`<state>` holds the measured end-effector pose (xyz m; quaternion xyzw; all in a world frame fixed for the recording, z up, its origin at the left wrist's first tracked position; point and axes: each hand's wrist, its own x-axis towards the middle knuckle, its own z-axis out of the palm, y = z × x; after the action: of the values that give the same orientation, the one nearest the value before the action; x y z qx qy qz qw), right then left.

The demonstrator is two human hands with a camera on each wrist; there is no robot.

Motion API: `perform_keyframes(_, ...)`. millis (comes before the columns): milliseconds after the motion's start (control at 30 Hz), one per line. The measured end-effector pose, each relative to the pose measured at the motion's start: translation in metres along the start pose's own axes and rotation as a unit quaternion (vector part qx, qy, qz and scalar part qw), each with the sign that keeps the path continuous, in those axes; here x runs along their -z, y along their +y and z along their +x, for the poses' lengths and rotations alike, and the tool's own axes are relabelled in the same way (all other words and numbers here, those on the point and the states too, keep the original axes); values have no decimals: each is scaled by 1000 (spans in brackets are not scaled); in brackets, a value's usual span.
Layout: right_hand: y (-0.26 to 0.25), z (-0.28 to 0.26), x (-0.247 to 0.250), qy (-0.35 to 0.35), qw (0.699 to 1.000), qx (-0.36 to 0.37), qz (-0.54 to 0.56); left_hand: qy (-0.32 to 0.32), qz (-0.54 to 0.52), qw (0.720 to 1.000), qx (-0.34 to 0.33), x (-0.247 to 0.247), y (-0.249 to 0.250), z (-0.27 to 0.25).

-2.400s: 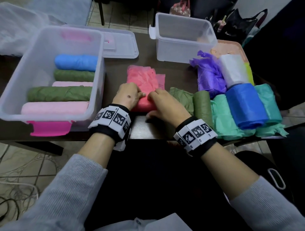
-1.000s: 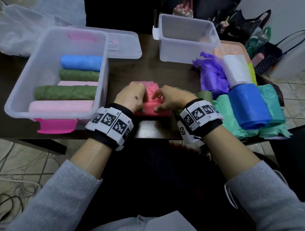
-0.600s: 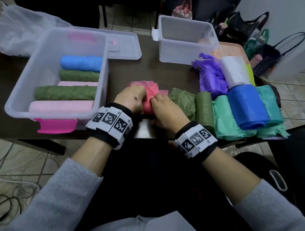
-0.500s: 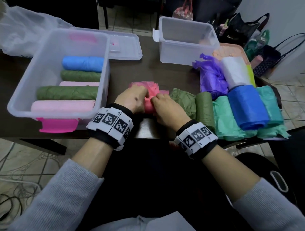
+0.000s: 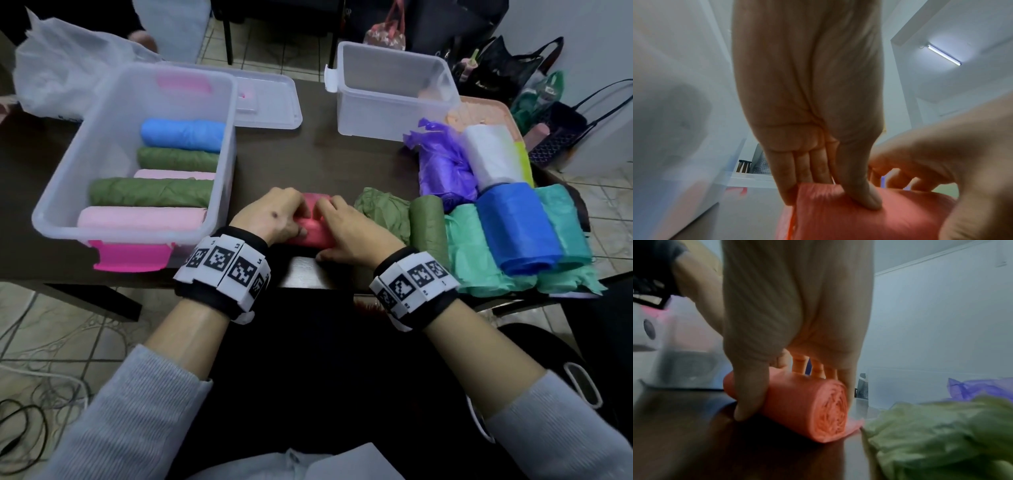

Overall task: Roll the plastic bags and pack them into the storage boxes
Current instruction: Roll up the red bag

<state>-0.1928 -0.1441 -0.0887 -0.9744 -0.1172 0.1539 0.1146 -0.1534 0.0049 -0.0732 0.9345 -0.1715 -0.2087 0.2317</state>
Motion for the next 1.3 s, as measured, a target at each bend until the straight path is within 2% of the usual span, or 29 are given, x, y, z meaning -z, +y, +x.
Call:
perform_keyframes(167, 5, 5, 4, -3, 999, -13, 53, 33, -30, 999, -17, 3, -2, -2)
perform_keyframes(400, 14, 18, 16, -40, 996, -50, 62, 55, -66, 996, -22, 4, -2, -3)
perform_keyframes(533, 10, 29, 12, -51, 997, -59, 23, 53, -67, 996, -22, 3, -2, -2)
perform_keyframes(667, 10, 31, 11, -48, 998, -39, 26, 50, -62, 997, -24, 4, -1, -1)
perform_keyframes(867, 15, 21, 1, 1, 999, 11, 41, 63, -69, 995, -23, 5, 3, 0)
perform_keyframes(967, 18, 18, -4, 8, 998, 8, 63, 72, -62, 995, -23, 5, 9, 0)
perform_keyframes(1100, 13, 21, 8, 46, 990, -4, 131, 150, -88, 984, -45, 18, 18, -10)
perform_keyframes(1233, -13, 32, 46, 106, 968, -2, 226, 270, -117, 953, -70, 58, 19, -36)
perform_keyframes(1300, -35, 41, 67, 138, 953, 21, 270, 333, -117, 934, -48, 78, 7, -51)
